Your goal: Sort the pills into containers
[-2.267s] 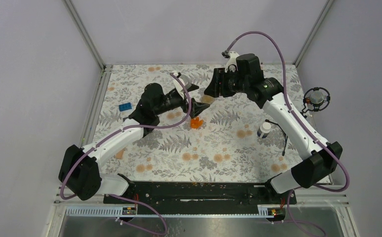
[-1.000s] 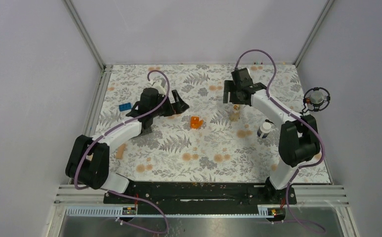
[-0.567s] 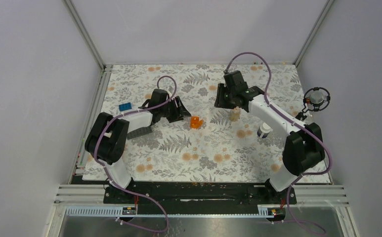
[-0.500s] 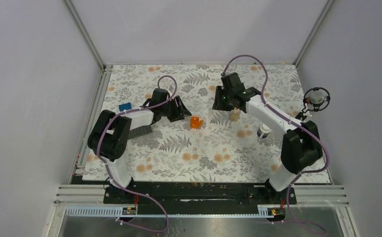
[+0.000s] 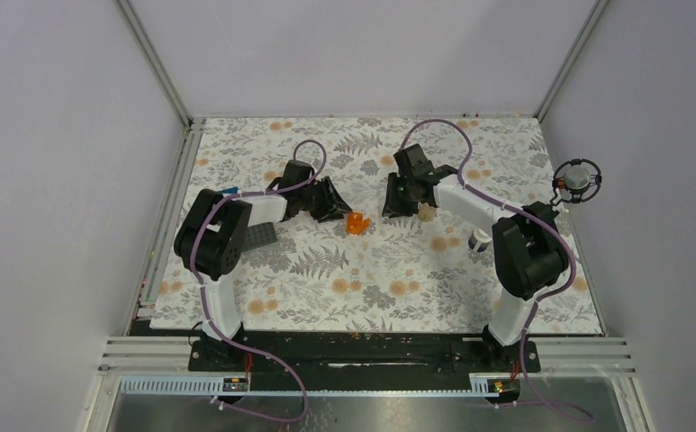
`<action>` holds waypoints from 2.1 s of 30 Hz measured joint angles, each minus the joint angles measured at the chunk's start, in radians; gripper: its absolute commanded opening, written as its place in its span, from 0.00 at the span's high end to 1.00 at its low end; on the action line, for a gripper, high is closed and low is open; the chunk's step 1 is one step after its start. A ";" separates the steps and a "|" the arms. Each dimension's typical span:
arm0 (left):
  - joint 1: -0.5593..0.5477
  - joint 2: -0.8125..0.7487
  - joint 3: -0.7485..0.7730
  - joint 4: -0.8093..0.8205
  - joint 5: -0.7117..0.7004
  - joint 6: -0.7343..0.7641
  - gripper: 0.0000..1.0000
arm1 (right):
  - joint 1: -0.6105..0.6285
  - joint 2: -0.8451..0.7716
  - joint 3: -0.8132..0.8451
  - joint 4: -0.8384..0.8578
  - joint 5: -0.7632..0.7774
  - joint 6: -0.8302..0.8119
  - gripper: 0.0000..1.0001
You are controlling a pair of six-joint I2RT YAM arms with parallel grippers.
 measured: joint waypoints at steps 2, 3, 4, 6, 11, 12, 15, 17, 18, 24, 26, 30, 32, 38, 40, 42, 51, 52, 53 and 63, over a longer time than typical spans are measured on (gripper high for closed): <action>0.000 0.000 0.000 0.000 0.003 -0.008 0.63 | 0.000 0.006 -0.002 0.005 -0.008 0.006 0.70; 0.000 0.001 0.000 0.000 0.005 -0.015 0.63 | 0.000 0.008 -0.004 0.008 -0.016 0.010 0.70; 0.000 0.001 0.000 0.002 0.008 -0.024 0.64 | 0.000 0.008 -0.008 0.013 -0.022 0.013 0.70; 0.000 0.003 -0.005 0.014 0.015 -0.044 0.67 | 0.000 0.009 -0.019 0.020 -0.030 0.020 0.70; 0.000 0.026 -0.034 0.067 0.028 -0.119 0.70 | 0.000 0.015 -0.034 0.023 -0.058 0.029 0.70; 0.000 0.028 -0.043 0.076 0.031 -0.137 0.71 | 0.000 0.017 -0.034 0.024 -0.063 0.030 0.71; 0.000 0.028 -0.051 0.093 0.032 -0.161 0.72 | 0.000 0.025 -0.034 0.031 -0.079 0.029 0.70; 0.000 0.028 -0.057 0.105 0.032 -0.175 0.74 | 0.000 0.030 -0.034 0.032 -0.085 0.029 0.70; 0.000 0.028 -0.060 0.112 0.031 -0.183 0.75 | 0.000 0.032 -0.034 0.032 -0.089 0.029 0.70; 0.000 0.028 -0.092 0.166 0.031 -0.241 0.77 | 0.000 0.047 -0.034 0.036 -0.117 0.028 0.70; 0.000 0.028 -0.100 0.181 0.031 -0.258 0.77 | 0.001 0.050 -0.034 0.040 -0.134 0.026 0.70; 0.000 0.028 -0.103 0.188 0.031 -0.267 0.77 | 0.001 0.061 -0.034 0.057 -0.165 0.024 0.69; -0.001 0.028 -0.103 0.189 0.031 -0.269 0.76 | 0.001 0.067 -0.034 0.059 -0.174 0.023 0.69; -0.005 0.028 -0.103 0.188 0.030 -0.259 0.71 | 0.001 0.087 -0.028 0.056 -0.144 0.013 0.69; -0.008 0.028 -0.103 0.186 0.030 -0.254 0.68 | 0.001 0.093 -0.019 0.055 -0.124 0.007 0.69; -0.011 0.028 -0.103 0.183 0.030 -0.246 0.63 | 0.001 0.093 -0.012 0.054 -0.117 0.001 0.69; -0.018 0.028 -0.089 0.192 0.042 -0.232 0.50 | 0.001 0.095 0.001 0.056 -0.116 -0.003 0.68; -0.018 0.028 -0.087 0.194 0.044 -0.231 0.49 | 0.001 0.096 0.001 0.056 -0.116 -0.003 0.68; -0.019 0.028 -0.085 0.193 0.045 -0.229 0.49 | 0.001 0.096 0.001 0.056 -0.116 -0.003 0.68; -0.035 0.042 -0.030 0.107 0.040 -0.139 0.62 | 0.001 0.123 0.014 0.056 -0.121 -0.003 0.68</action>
